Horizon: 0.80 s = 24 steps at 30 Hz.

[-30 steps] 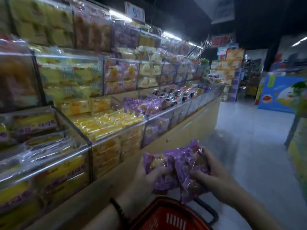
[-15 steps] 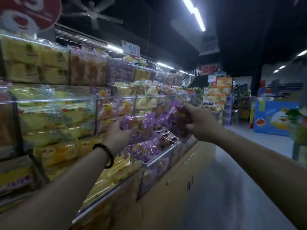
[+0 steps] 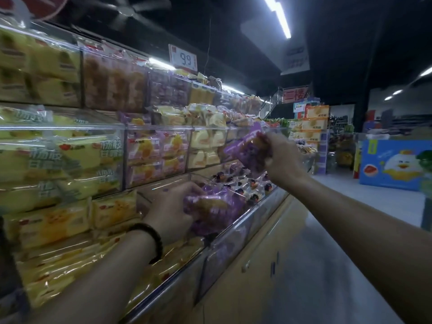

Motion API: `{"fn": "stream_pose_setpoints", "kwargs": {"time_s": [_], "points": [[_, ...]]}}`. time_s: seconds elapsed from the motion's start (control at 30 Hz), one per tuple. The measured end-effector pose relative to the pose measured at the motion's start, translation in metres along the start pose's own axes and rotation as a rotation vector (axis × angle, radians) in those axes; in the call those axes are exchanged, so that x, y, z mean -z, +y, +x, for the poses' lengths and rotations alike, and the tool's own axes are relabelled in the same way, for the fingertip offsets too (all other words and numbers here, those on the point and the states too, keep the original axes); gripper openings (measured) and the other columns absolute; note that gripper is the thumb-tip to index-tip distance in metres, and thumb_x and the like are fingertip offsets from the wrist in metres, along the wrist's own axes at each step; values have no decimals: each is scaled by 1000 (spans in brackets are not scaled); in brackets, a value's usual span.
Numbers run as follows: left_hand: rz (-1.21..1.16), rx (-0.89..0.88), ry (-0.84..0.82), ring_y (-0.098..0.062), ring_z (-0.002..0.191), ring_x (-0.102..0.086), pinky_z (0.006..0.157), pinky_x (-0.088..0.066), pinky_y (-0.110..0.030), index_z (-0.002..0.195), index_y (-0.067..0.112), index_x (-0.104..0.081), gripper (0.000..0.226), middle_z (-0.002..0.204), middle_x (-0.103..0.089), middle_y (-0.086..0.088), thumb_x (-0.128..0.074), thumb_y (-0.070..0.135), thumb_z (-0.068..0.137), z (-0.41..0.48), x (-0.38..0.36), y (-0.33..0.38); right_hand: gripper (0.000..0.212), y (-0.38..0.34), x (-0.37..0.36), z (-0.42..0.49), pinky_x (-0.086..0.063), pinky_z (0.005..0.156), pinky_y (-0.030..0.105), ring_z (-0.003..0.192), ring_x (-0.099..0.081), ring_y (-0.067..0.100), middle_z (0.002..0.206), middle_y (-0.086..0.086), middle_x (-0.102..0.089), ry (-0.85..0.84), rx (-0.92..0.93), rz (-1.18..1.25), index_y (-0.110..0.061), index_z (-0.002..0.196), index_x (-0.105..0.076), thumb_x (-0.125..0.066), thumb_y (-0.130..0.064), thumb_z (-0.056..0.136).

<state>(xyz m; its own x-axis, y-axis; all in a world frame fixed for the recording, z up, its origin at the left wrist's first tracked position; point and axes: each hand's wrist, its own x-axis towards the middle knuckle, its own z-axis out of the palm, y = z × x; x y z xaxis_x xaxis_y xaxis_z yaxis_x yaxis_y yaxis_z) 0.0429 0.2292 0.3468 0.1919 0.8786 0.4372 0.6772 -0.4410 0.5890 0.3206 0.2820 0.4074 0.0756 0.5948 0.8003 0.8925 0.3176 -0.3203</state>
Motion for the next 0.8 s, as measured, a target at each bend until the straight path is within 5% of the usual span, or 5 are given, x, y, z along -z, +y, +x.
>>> {"fn": "stream_pose_setpoints", "kwargs": {"time_s": [0.13,0.23,0.47,0.6,0.8], "points": [[519,27,48,-22,114,-56,102,-45,-45,101,44,-64,20,104,-63,12,-72,53,86,-1,-12,-1,50,5,-22,-15,-57,89,51,107,-58,24,117,-1,-63,-220,165,-50,-33,126,-59,-73,-6,87],[626,171,-142,-26,128,-41,110,-25,-58,87,39,-67,37,105,-62,13,-58,75,87,1,-13,-5,50,0,-37,-25,-53,94,52,117,-54,25,127,-2,-63,-305,197,-82,-31,131,-60,-75,-11,88],[586,180,-70,-27,128,-41,110,-22,-57,102,44,-60,17,112,-57,10,-58,52,88,-3,-15,0,50,-7,-61,-26,-54,77,23,95,-64,14,111,-11,-61,-694,170,-110,-34,130,-67,-66,0,94],[535,122,-7,-24,128,-46,111,-26,-57,117,56,-56,33,122,-59,15,-64,38,91,-3,-17,-1,34,1,-78,-33,-64,84,38,91,-70,19,109,3,-69,-809,130,-190,-27,112,-73,-65,1,95],[469,153,-124,-20,130,-39,113,-19,-58,110,58,-66,28,119,-63,25,-53,36,97,-3,-25,-3,40,-13,-73,-23,-55,92,33,110,-64,21,127,2,-66,-885,128,-228,-25,135,-69,-61,-6,100]]}}
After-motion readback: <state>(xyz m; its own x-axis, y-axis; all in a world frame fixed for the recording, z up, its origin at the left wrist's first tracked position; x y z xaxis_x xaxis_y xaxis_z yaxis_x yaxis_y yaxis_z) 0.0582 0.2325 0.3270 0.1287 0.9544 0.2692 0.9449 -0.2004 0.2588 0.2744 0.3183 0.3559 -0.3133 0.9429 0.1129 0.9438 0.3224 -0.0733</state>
